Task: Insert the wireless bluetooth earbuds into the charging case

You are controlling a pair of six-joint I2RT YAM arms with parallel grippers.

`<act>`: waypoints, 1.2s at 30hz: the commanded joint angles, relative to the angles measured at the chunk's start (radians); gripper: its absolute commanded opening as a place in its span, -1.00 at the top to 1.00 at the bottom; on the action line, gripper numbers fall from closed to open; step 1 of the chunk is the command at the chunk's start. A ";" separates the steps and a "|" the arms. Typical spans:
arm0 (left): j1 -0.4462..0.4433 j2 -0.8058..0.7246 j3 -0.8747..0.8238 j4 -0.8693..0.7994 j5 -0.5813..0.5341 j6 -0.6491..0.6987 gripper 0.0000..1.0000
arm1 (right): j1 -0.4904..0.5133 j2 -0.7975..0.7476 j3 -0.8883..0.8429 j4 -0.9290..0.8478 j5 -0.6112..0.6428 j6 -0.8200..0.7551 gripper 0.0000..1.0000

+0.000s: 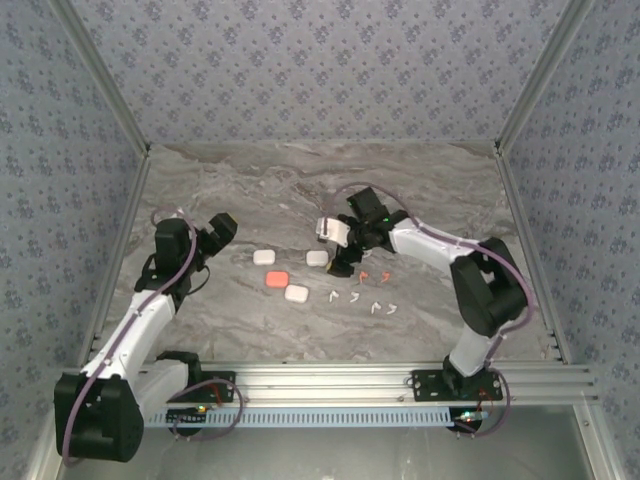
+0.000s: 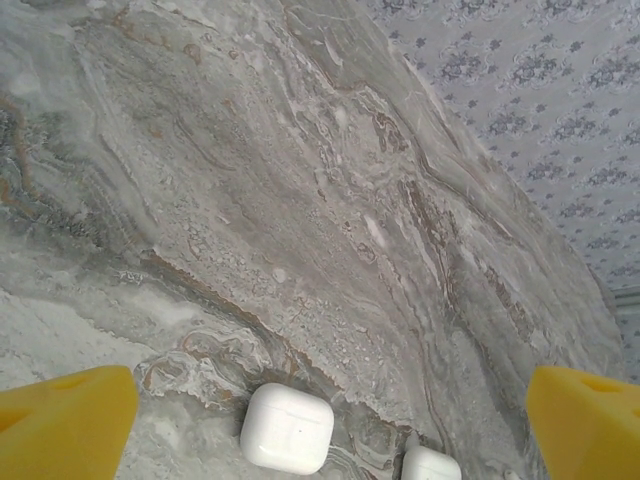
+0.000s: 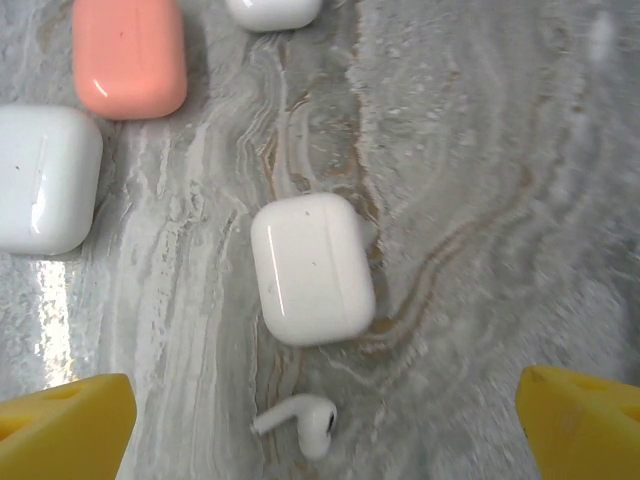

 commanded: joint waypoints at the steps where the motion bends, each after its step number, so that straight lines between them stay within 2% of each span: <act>1: -0.007 -0.030 -0.006 -0.018 -0.027 -0.018 -0.99 | 0.026 0.066 0.083 -0.076 0.043 -0.095 -1.00; 8: -0.011 -0.051 -0.006 -0.045 -0.045 -0.015 -0.98 | 0.057 0.194 0.175 -0.125 0.082 -0.121 -1.00; 10: -0.012 -0.053 -0.005 -0.047 -0.047 -0.014 -0.99 | 0.064 0.224 0.197 -0.140 0.102 -0.126 -0.93; 18: -0.012 -0.056 0.000 -0.064 -0.053 -0.002 -0.98 | 0.070 0.312 0.283 -0.227 0.104 -0.120 -0.47; 26: -0.013 -0.065 -0.001 -0.079 -0.058 0.010 -0.99 | 0.074 0.345 0.299 -0.251 0.117 -0.115 -0.02; 30: -0.013 -0.060 0.000 -0.056 -0.027 0.034 -0.99 | 0.068 0.317 0.298 -0.233 0.110 -0.100 0.21; 36: -0.019 -0.023 0.013 0.033 0.104 0.032 -0.99 | 0.052 0.175 0.226 -0.137 0.081 -0.066 0.30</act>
